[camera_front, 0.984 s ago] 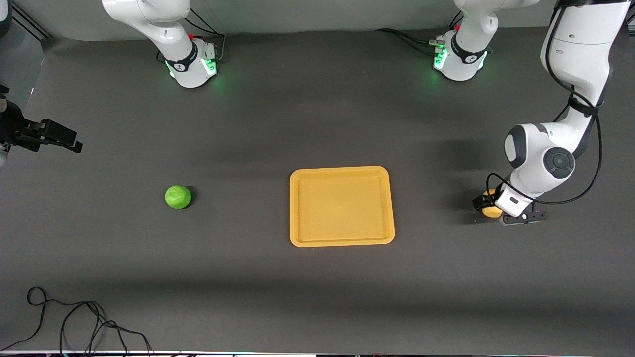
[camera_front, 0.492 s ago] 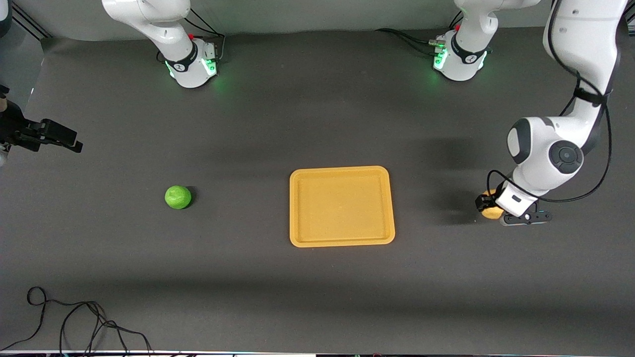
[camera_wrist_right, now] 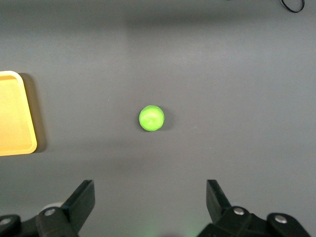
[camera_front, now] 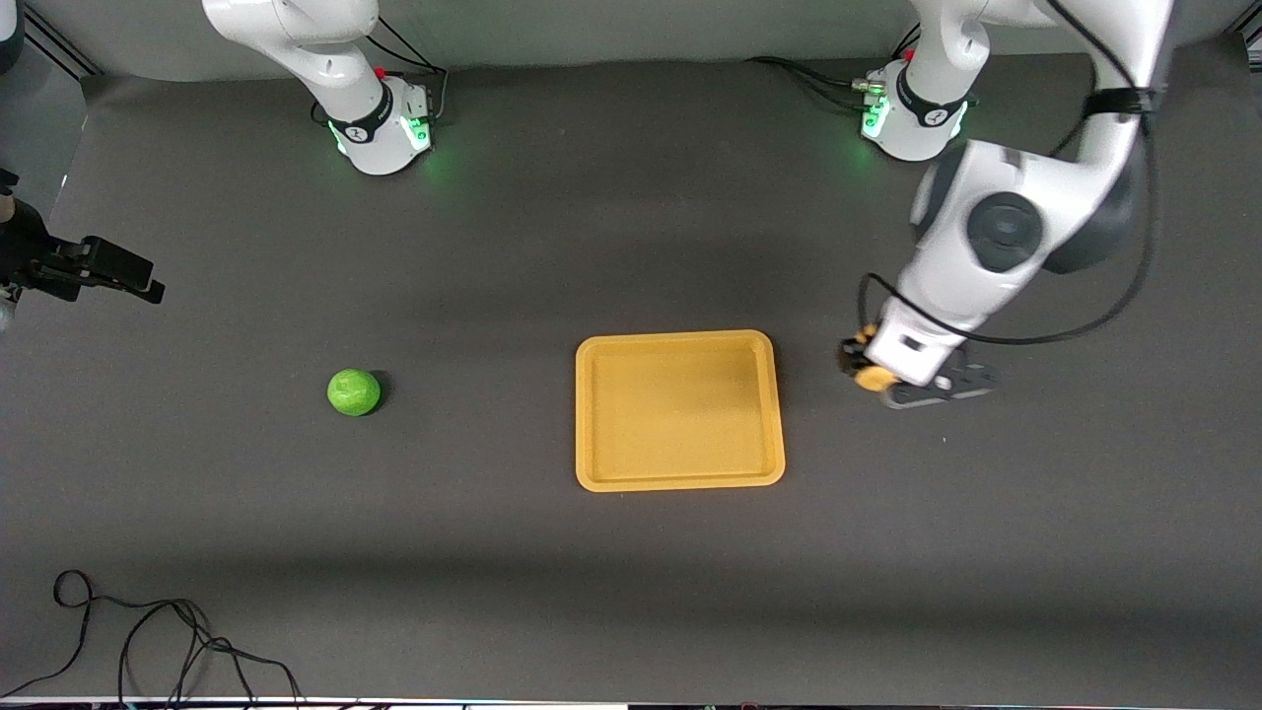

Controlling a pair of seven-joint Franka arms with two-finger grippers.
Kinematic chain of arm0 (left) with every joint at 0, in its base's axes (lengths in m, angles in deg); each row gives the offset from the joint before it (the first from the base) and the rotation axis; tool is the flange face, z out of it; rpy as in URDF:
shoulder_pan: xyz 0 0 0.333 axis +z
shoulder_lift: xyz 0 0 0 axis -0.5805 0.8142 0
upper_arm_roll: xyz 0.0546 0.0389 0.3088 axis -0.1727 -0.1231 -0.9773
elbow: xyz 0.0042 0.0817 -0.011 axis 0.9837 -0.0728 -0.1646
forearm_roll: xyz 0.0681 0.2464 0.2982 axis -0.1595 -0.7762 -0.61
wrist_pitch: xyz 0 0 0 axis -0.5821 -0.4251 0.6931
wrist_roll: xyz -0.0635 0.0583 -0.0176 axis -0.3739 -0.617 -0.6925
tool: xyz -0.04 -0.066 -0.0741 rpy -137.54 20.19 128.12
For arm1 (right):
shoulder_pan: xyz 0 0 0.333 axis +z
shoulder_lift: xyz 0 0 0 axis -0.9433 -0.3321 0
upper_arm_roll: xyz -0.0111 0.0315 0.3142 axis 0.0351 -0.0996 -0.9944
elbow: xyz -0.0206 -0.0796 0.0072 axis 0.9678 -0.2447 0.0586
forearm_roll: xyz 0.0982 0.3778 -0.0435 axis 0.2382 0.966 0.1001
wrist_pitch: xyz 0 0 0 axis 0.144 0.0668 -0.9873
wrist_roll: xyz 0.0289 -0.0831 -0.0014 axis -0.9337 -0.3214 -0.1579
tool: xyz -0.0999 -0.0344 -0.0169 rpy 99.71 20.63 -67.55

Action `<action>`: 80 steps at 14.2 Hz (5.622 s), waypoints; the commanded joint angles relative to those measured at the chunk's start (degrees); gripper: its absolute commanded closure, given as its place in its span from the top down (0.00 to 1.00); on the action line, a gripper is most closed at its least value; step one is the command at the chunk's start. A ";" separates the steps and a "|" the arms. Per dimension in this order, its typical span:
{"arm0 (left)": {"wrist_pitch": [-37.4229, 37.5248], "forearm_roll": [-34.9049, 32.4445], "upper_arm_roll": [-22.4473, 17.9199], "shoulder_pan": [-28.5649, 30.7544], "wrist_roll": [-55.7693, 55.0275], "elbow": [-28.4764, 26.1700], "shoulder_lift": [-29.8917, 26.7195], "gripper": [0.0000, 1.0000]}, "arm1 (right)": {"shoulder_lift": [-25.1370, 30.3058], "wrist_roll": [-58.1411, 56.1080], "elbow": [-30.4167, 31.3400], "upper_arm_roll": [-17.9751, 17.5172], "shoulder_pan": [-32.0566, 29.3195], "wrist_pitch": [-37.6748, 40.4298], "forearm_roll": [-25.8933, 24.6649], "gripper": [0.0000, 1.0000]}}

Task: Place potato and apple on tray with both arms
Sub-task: 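Carry the potato with the left gripper onto the tray and release, then withdraw the left gripper while the right gripper reaches the green apple, then close the right gripper around the green apple, then carry the apple with the right gripper onto the tray beside the potato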

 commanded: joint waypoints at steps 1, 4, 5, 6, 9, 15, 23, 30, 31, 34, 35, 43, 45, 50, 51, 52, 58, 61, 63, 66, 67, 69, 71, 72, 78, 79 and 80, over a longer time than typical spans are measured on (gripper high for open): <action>-3.54 -0.62 -1.19 -6.08 -8.10 1.01 3.93 0.06 | 0.66 0.46 0.10 0.10 0.09 0.50 0.32 1.00; -11.72 -1.58 -1.37 -10.39 -15.14 1.01 9.28 0.06 | 0.57 0.46 0.10 0.01 0.09 0.42 0.32 1.00; -13.65 -3.42 -1.37 -10.83 -16.90 1.01 11.21 0.08 | 0.57 0.37 0.10 0.01 0.00 0.33 0.32 1.00; -15.85 -5.52 -1.28 -11.10 -18.66 1.01 13.32 0.09 | 0.40 0.29 0.10 0.10 -0.09 0.16 0.32 1.00; -23.41 -7.74 -1.28 -11.19 -20.96 1.10 19.21 0.09 | 0.05 0.20 0.19 0.10 -0.09 -0.11 0.32 1.00; -24.31 -7.83 -1.37 -11.19 -20.78 1.28 20.28 0.99 | -1.18 0.46 0.37 -0.08 0.35 -0.29 0.40 1.00; -20.29 -7.83 -2.07 -10.31 -20.43 3.90 18.01 1.00 | -1.89 0.37 12.04 0.01 0.35 -12.13 1.11 1.00; 6.17 -1.69 -1.90 4.08 5.26 19.73 11.60 1.00 | -2.67 -0.33 25.57 -0.26 1.41 -28.74 2.85 1.00; 8.10 -0.63 -1.90 6.63 9.76 19.73 9.84 1.00 | -2.68 -0.33 28.20 -0.25 1.41 -32.68 3.65 1.00; 14.25 0.61 -2.07 11.20 19.17 19.82 5.27 1.00 | -2.76 -0.42 35.94 -0.25 3.16 -42.36 3.74 1.00; 16.97 1.13 -1.99 13.40 23.56 19.82 3.52 1.00 | -3.20 -0.42 38.14 -0.25 3.17 -45.52 3.74 1.00; 26.49 2.98 -2.34 20.54 32.65 18.51 -7.13 1.00 | -11.64 -0.68 45.10 -0.17 4.48 -55.83 2.96 1.00; 26.49 2.98 -2.34 20.54 32.13 18.50 -8.01 1.00 | -12.26 -0.94 44.93 -0.08 4.48 -55.83 1.56 1.00; 26.49 2.45 0.38 24.57 32.13 17.89 -8.72 1.00 | -14.19 -0.86 44.93 0.01 4.39 -56.18 -2.23 1.00; 26.40 2.45 1.78 25.71 32.13 17.71 -8.89 1.00 | -14.80 -0.86 44.93 -0.08 4.40 -56.97 -2.23 1.00; 26.49 2.37 3.19 27.12 32.13 17.71 -8.98 1.00 | -15.76 -0.86 44.84 0.01 4.31 -57.76 -2.23 1.00; 27.02 1.40 5.48 28.71 31.95 17.80 -9.51 1.00 | -19.02 -0.86 43.61 0.18 3.52 -59.88 -3.55 0.92; 27.20 1.40 5.40 28.71 32.04 17.80 -9.51 1.00 | -19.20 -0.51 42.47 0.45 3.52 -59.79 -3.55 0.60; 27.11 1.40 5.40 28.71 32.13 17.71 -9.51 1.00 | -18.68 0.02 41.94 0.54 3.60 -59.35 -3.38 0.50; 26.93 1.40 5.40 28.62 32.21 17.71 -9.69 1.00 | -14.73 0.28 41.33 0.45 4.31 -56.21 -2.85 0.49; 26.58 1.31 5.40 28.62 32.21 17.80 -9.60 1.00 | -13.76 0.37 39.23 0.10 4.48 -52.36 -2.68 0.49; 25.88 1.22 5.22 28.71 32.21 17.71 -9.42 1.00 | -13.66 2.64 33.79 -0.25 8.76 -46.37 0.90 0.49; 25.53 -2.19 5.31 28.71 32.30 17.71 -9.16 1.00 | -15.06 7.03 27.29 -0.25 13.42 -43.02 7.49 0.49; 25.70 -2.20 5.31 28.71 32.48 17.63 -9.16 1.00 | -16.20 9.66 24.56 -0.25 16.15 -42.65 10.13 0.49; 26.14 -2.03 5.22 28.63 33.09 17.89 -9.33 1.00 | -29.02 35.06 4.18 -0.25 30.40 -42.74 12.44 0.50; 26.14 -2.03 5.31 28.54 33.09 17.89 -9.33 1.00 | -31.83 37.35 1.01 -0.25 32.15 -42.74 12.44 0.50; 26.23 -2.03 5.31 28.62 33.09 17.89 -9.33 1.00 | -36.03 39.90 -3.20 -0.25 34.52 -42.74 12.27 0.50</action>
